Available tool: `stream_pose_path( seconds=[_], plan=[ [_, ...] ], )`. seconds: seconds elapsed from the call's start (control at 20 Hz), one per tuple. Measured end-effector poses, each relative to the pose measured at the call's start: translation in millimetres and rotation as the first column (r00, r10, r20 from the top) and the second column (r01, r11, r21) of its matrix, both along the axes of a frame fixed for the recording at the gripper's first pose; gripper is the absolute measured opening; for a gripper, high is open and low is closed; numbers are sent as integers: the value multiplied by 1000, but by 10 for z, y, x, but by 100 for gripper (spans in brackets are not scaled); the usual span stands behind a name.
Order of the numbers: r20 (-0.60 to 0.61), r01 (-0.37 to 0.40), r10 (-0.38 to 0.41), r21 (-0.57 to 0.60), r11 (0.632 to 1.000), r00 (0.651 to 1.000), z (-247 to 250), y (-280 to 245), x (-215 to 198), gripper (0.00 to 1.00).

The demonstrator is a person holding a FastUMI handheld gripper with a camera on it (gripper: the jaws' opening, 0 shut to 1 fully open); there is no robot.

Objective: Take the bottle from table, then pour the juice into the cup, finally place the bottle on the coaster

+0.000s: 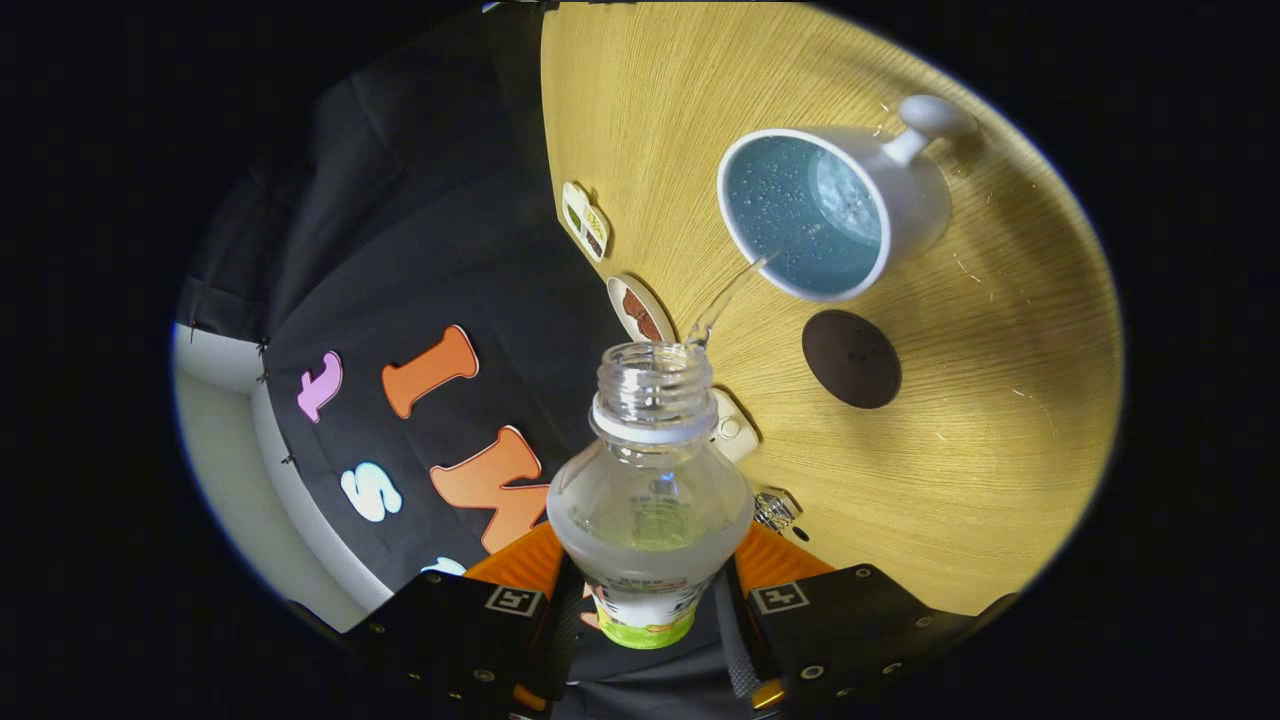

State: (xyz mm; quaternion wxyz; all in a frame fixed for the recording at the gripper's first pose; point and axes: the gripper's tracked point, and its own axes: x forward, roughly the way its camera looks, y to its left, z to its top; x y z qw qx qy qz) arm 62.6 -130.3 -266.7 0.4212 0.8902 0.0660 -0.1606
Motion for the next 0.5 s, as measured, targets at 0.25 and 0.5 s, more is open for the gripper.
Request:
stream_pose_path(
  seconds=[0.25, 0.5],
  plan=[
    [7, 10, -11, 21, 1000, 1000, 74, -14, 29, 61],
    [16, 26, -27, 42, 999, 1000, 101, -61, 27, 61]
  ],
)
